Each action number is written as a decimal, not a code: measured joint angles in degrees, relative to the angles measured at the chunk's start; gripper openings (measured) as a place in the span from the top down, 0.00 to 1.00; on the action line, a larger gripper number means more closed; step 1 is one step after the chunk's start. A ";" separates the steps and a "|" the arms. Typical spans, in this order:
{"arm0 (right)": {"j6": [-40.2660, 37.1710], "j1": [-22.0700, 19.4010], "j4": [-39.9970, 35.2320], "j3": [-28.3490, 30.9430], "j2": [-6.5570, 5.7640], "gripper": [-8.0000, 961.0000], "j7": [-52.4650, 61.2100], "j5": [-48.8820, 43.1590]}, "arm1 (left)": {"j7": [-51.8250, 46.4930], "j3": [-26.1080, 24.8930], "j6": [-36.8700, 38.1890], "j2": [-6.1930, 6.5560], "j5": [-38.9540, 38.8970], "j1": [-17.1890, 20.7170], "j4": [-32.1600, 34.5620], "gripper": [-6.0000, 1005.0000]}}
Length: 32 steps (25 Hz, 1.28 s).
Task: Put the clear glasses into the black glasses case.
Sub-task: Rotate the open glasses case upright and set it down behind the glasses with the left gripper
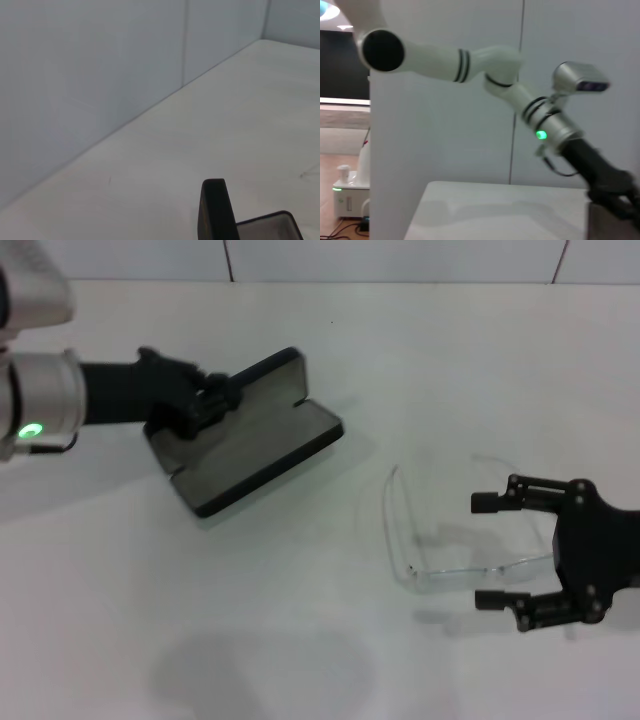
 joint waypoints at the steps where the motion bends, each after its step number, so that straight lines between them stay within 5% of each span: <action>1: -0.02 -0.16 0.02 -0.41 0.14 0.12 -0.37 -0.01 | 0.00 0.00 0.00 0.00 0.00 0.00 0.00 0.75; 8: -0.16 -0.44 2.15 -2.34 0.46 0.12 -2.75 0.00 | 13.80 0.64 -3.48 -0.15 -0.31 -9.14 -9.28 0.79; 13: -0.29 -0.42 3.53 -2.38 0.56 0.12 -3.75 0.32 | 18.62 5.79 -7.00 -0.21 -0.62 -12.63 -13.49 0.78; 23: -0.34 -0.67 4.19 -2.31 0.57 0.12 -3.83 0.50 | 18.42 17.46 -6.37 -0.20 -4.92 -13.16 -13.23 0.78; 32: -0.35 -1.14 4.42 -1.90 0.56 0.12 -3.83 0.51 | 18.66 18.54 -6.67 -0.19 -7.12 -12.64 -12.21 0.77</action>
